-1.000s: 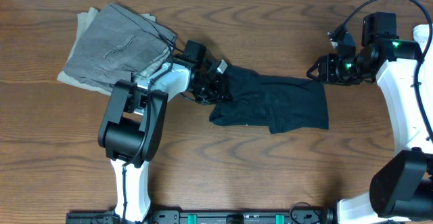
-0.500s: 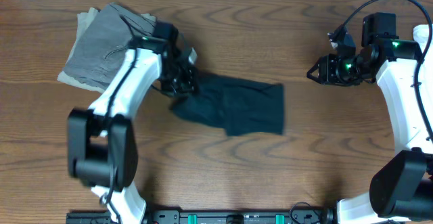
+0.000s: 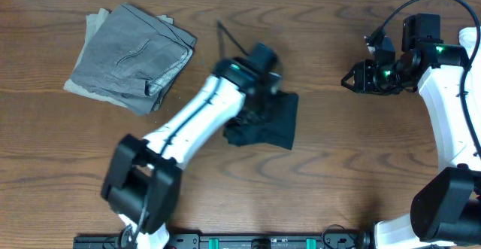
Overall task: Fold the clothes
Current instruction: 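Fold the left end rightward over the bundle with the left gripper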
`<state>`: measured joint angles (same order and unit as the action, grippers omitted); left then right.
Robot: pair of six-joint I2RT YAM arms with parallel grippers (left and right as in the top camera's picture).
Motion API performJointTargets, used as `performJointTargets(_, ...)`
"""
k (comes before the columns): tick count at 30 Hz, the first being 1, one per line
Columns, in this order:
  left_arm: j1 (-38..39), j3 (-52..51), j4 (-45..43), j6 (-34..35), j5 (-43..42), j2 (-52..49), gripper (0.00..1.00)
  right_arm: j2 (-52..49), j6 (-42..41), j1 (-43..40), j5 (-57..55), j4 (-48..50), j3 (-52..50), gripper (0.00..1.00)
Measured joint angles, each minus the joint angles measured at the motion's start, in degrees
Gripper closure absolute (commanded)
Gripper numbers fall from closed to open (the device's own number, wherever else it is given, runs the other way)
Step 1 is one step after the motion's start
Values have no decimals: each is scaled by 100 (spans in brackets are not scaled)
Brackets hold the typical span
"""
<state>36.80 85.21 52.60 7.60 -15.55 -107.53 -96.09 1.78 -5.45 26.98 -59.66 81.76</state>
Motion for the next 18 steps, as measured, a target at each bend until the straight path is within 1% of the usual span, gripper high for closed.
performJointTargets(1,98,0,-66,0,48,-59,58,0,0,0,0,0,0,60)
performJointTargets(2,205,0,-157,0,92,-144,51,0,0,0,0,2,0,60)
performJointTargets(3,275,0,-245,7,107,-214,49,0,0,0,0,0,0,60)
performJointTargets(5,369,0,-380,26,155,-343,48,0,2,0,0,-11,0,60)
performJointTargets(10,350,31,-525,31,238,-389,48,0,4,0,0,-39,0,61)
performJointTargets(15,138,326,-131,31,260,-363,48,0,11,0,0,-94,0,60)
performJointTargets(16,59,396,-22,28,282,-321,50,0,11,0,0,-109,0,60)
performJointTargets(17,-11,431,63,37,313,-271,57,0,13,0,0,-122,0,60)
performJointTargets(18,-114,461,208,44,356,-201,70,2,13,0,0,-131,0,60)
